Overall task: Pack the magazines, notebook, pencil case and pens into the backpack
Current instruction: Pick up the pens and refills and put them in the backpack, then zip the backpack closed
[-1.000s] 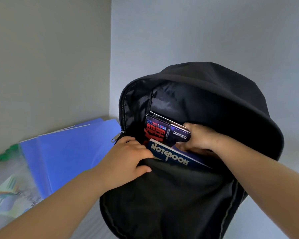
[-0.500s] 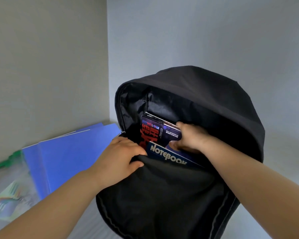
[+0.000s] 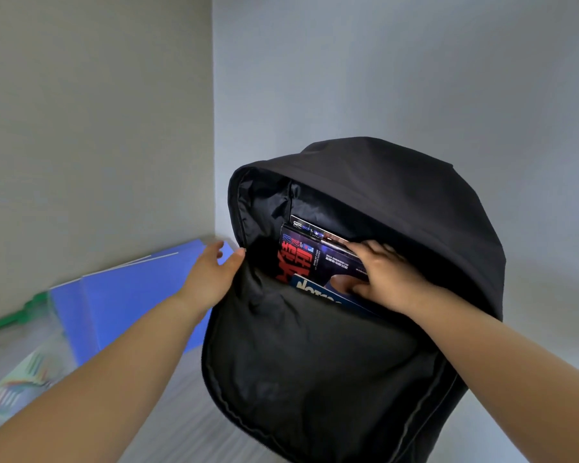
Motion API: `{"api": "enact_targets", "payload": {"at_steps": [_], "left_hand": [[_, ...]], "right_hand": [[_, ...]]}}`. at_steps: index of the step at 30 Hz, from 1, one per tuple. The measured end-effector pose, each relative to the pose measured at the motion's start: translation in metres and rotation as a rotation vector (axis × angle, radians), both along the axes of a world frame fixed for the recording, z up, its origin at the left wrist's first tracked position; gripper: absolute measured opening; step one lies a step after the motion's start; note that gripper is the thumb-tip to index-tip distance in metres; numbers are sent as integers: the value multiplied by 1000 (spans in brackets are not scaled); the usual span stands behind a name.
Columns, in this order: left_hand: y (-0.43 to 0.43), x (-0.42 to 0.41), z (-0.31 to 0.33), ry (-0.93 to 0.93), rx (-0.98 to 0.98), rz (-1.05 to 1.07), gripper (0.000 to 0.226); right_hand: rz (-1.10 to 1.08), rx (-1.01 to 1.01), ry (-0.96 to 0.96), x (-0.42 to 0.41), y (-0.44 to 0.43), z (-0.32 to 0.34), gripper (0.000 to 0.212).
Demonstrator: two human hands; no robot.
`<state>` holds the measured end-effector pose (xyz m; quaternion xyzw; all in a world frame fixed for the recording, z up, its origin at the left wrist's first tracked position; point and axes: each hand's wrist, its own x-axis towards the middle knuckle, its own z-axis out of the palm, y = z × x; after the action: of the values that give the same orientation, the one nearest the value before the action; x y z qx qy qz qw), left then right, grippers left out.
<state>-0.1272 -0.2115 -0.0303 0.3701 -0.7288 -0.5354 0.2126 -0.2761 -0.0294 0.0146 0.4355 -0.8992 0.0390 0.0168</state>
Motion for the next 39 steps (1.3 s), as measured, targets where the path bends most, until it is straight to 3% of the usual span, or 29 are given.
{"api": "enact_targets", "payload": {"at_steps": [3,8,14,18,24,25,29,32,35,39], "left_hand": [[-13,-6,2,-69,291,-102,37],[-27,-5,6,49,420,-122,16],[-32,7,20,1,190,-143,20],[-38,17,26,-4,164,-184,22],[-37,24,26,-27,108,-246,26],[-36,24,25,-30,86,-267,26],[-35,29,17,41,128,-375,25],[-35,33,-5,157,199,-314,22],[-25,23,-27,129,108,-289,28],[-16,-6,-31,234,-10,-222,37]], "right_hand": [[22,2,49,6,9,-2,64],[151,-133,-49,28,-1,5,42],[335,-314,-82,68,-60,25,35],[362,-31,-4,84,-109,25,39],[367,230,-197,83,-139,34,16],[370,273,-205,82,-141,36,21],[409,383,-94,76,-140,37,24],[392,261,-93,66,-133,35,28],[369,96,-124,57,-127,34,9],[344,-9,-148,50,-125,28,18]]}}
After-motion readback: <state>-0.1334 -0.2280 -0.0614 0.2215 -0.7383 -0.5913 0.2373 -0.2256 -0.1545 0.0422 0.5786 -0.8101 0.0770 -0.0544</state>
